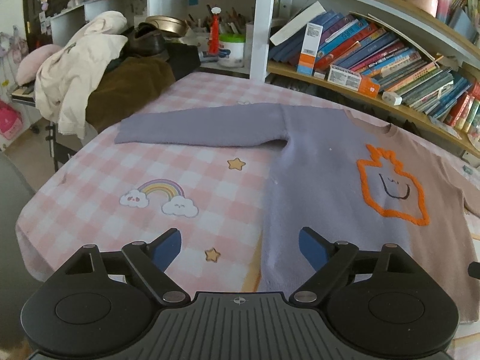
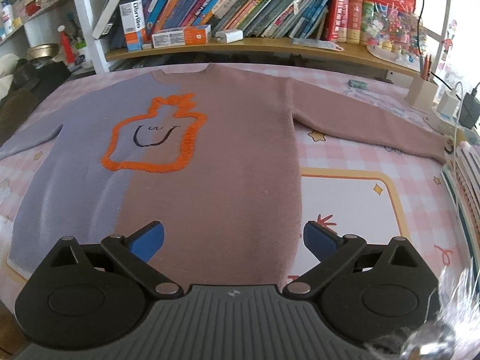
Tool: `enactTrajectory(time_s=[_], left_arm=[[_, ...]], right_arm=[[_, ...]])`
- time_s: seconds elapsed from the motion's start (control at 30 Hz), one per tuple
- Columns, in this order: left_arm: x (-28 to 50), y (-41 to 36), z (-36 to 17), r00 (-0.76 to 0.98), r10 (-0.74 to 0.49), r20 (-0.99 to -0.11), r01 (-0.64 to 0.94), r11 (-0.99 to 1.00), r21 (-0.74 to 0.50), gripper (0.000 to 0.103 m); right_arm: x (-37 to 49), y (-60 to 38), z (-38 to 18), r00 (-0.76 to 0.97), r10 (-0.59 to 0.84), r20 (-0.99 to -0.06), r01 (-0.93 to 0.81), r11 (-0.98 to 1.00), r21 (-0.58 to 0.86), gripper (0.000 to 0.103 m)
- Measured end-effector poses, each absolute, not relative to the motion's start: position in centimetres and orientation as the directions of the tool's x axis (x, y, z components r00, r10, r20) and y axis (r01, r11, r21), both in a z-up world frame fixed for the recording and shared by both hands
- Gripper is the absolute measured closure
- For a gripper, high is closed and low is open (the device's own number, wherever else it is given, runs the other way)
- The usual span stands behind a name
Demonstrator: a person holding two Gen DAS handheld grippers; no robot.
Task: Fold clothes
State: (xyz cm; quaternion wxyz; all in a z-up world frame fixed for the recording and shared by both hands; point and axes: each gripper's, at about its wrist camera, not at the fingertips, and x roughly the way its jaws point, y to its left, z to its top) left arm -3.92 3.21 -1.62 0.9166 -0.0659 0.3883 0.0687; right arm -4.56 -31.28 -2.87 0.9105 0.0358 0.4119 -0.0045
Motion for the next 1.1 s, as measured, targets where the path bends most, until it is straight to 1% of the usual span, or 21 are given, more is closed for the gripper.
enactTrajectory(time_s=[0.33, 0.63, 0.83, 1.1], left_arm=[[-0.7, 7.2, -1.7, 0.694, 0.008, -0.720, -0.086, 0.994, -0.071, 0.015], [1.5, 12.2, -2.0, 0.710, -0.019, -0.704, -0.065, 0.994, -0.093, 0.015], [2.8, 15.4, -2.6, 0.726, 0.009, -0.688, -0.104, 0.990, -0.096, 0.015], [4.3, 19.7, -3.6, 0.743, 0.052, -0.667, -0.203, 0.967, -0.151, 0.017]], right_arm=[[-4.5, -27.0, -2.1, 0.664, -0.054, -0.746, 0.140, 0.989, 0.054, 0.003], [-4.4, -22.4, -1.7, 0.664, -0.099, -0.741, 0.184, 0.982, 0.033, 0.003], [-4.4, -20.6, -1.5, 0.658, -0.139, -0.740, 0.213, 0.977, 0.006, 0.003], [-4.6, -18.7, -1.0, 0.645, -0.176, -0.744, 0.221, 0.974, -0.039, 0.003]])
